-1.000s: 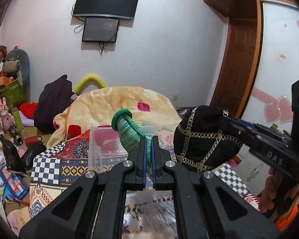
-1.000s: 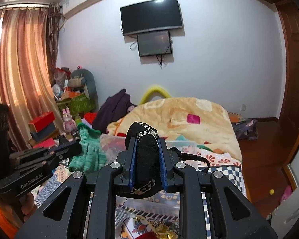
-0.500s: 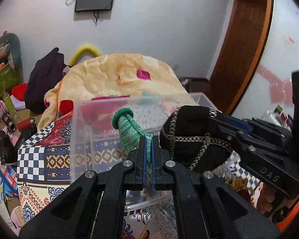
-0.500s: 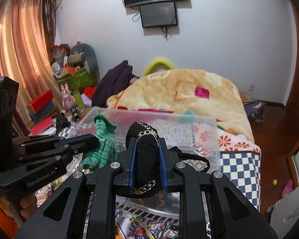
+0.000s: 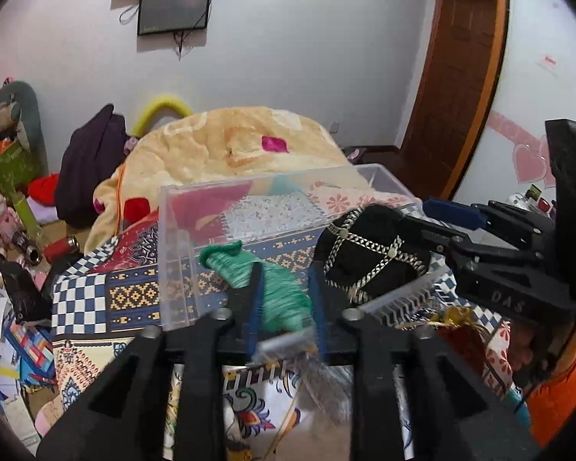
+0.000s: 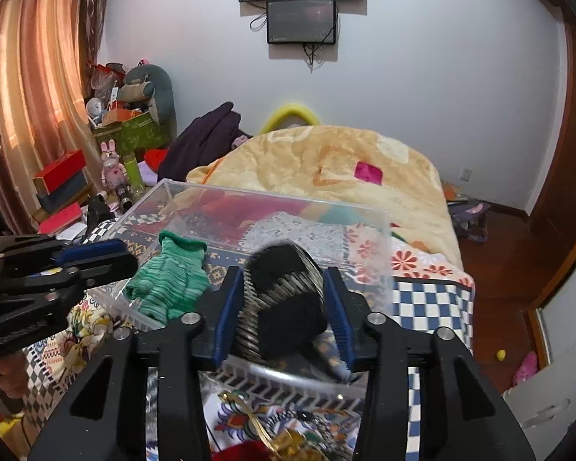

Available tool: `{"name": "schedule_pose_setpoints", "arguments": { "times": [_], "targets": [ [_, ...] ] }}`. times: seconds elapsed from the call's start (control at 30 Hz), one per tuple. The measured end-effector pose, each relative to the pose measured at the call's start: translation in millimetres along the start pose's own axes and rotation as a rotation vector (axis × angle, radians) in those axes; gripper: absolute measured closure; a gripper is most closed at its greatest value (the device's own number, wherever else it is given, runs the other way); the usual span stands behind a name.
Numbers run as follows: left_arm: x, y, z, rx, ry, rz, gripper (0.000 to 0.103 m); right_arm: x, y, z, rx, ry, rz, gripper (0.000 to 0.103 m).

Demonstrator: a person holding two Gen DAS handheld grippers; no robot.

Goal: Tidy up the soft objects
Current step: 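Carry the green glove into the clear box with left tool while right tool drops black bag in, then grasp the red velvet pouch with right tool while left tool grasps floral scrunchie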

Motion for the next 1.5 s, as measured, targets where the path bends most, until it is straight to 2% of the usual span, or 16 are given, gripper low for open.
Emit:
{"name": "schedule_pose_setpoints", "arguments": {
  "times": [0.13,0.2,0.27,0.33,0.43,0.47,0.5,0.63,0.83,0.97,1.23,1.3,1.37,1.4,1.5],
  "targets": [
    [-6,0,22,-0.05,0.003,-0.021,0.067,-4,-3,20,-0.046,0.002,-0.007,0.055],
    [-8,0,32,-0.076,-0.002,-0.027,0.061,-3,-4,29,-0.065,-0.005,-0.011,0.053],
    [-9,1,42,-0.098,-0.017,-0.03,0.05,-3,-3,40,-0.092,-0.009,-0.018,0.036],
    [-7,4,52,-0.122,-0.047,-0.035,0.043,-2,-3,51,-0.126,-0.016,-0.026,0.028],
    [-2,9,59,-0.142,-0.096,-0.043,0.029,0,-1,63,-0.151,-0.032,-0.038,0.021],
    [1,12,60,-0.143,-0.107,-0.04,0.023,1,1,66,-0.154,-0.039,-0.041,0.02],
    [5,17,61,-0.14,-0.119,-0.035,0.021,3,3,67,-0.157,-0.041,-0.042,0.019],
    [18,37,57,-0.096,-0.134,-0.015,0.019,3,17,69,-0.147,-0.034,-0.038,0.019],
    [43,68,43,-0.02,-0.148,0.053,0.019,1,54,51,-0.063,-0.04,-0.064,0.019],
    [51,89,35,0.023,-0.163,0.059,0.019,-1,79,33,0.012,-0.029,-0.081,0.019],
    [61,117,21,0.098,-0.161,0.079,0.019,-7,106,32,0.067,-0.038,-0.104,0.02],
    [62,119,20,0.104,-0.164,0.083,0.019,-4,109,31,0.073,-0.044,-0.095,0.028],
    [61,121,18,0.108,-0.159,0.09,0.019,1,112,30,0.085,-0.049,-0.076,0.042],
    [61,122,18,0.107,-0.154,0.093,0.02,2,113,29,0.091,-0.044,-0.067,0.045],
    [58,124,17,0.109,-0.152,0.083,0.032,3,115,30,0.096,-0.039,-0.063,0.054]
  ]
}}
Point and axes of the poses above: each gripper's, at about its wrist camera, not at the fingertips, and z roughly against the way its jaws point, x to its left, y to its underside, the point moved 9 cm from there along -z, roughly the way its jaws point, and after that the axes turned 5 degrees about y, right-handed, at the moved point
